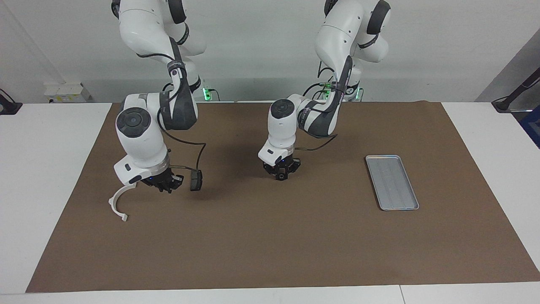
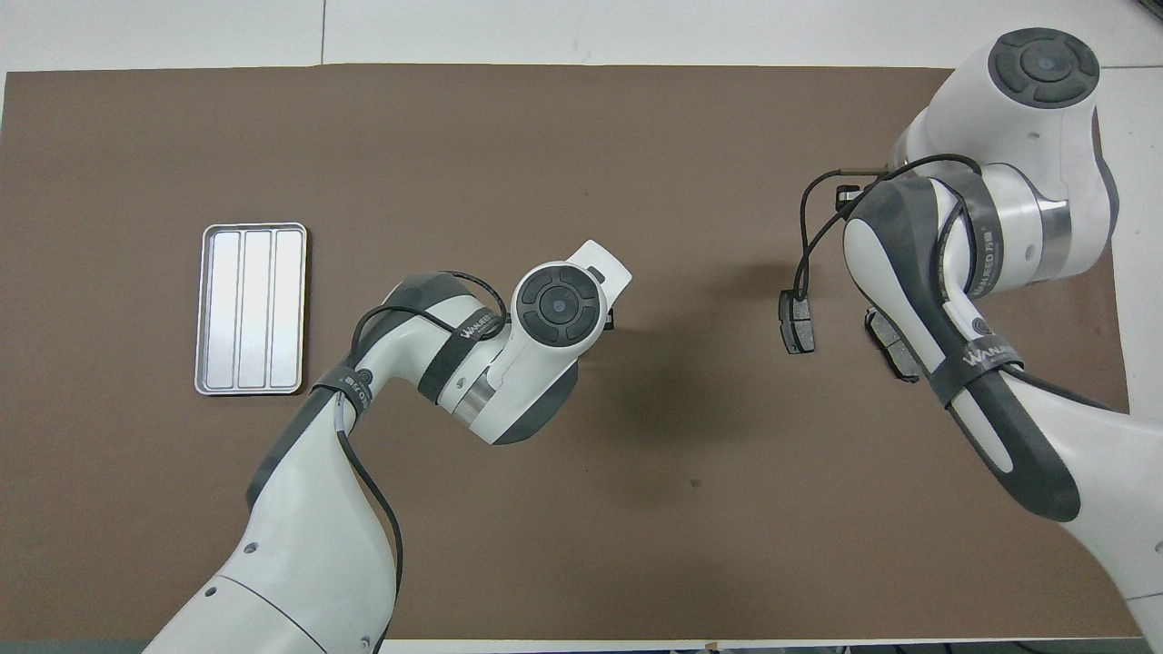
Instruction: Pick bearing gear from pile to tray
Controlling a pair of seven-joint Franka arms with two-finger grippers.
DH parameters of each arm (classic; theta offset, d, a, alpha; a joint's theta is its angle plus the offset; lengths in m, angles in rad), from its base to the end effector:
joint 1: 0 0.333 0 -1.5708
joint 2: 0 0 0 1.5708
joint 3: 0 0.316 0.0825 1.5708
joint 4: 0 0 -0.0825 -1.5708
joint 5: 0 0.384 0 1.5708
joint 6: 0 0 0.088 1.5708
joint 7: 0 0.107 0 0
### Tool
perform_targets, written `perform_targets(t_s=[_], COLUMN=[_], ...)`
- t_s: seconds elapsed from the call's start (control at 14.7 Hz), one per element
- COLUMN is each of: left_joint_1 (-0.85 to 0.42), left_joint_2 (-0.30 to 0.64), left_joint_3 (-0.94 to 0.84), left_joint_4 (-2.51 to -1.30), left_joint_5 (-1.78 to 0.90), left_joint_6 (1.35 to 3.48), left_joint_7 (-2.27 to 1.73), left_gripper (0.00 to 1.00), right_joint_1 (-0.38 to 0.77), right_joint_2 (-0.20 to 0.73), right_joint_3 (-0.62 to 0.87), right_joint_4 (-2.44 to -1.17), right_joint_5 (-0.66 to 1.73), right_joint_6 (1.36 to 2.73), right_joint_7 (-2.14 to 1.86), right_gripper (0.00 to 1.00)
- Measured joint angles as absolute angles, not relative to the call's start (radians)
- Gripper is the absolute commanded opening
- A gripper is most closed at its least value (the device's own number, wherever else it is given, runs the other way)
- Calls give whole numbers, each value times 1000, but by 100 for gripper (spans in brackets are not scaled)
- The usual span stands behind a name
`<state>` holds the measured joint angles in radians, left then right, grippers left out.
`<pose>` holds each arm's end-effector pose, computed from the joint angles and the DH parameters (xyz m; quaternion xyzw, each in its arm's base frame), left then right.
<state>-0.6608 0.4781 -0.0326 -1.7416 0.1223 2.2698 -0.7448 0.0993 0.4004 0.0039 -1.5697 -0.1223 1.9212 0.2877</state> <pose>0.5169 -0.4229 0.3071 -0.9988 0.0105 -0.0456 0.0137 0.6652 0.0600 0.4079 0.9957 -0.0698 -0.0130 0.0598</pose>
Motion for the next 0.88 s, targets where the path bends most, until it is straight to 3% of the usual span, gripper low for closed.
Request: perform_targets(t_s=[0.27, 0.41, 0.61, 0.88], left_joint_1=[-593, -514, -338, -52], left_joint_2=[471, 418, 290, 164], left_joint_3=[-20, -19, -13, -6], left_joint_4=[-1553, -1489, -1469, -1473], left_joint_5=[123, 121, 73, 36], left_joint_6=[2053, 1946, 1754, 1689], left_joint_7=[-741, -676, -444, -88], left_gripper=[0, 0, 0, 0], right_joint_1=[101, 102, 125, 207], right_joint_2=[391, 390, 388, 385], right_joint_3=[7, 9, 13, 17], right_joint_4=[-1551, -1534, -1485, -1405], right_joint_5=[-122, -122, -122, -94], right_joint_6=[1880, 1854, 1784, 1679], right_joint_7=[288, 288, 308, 442], right_gripper=[0, 0, 0, 0])
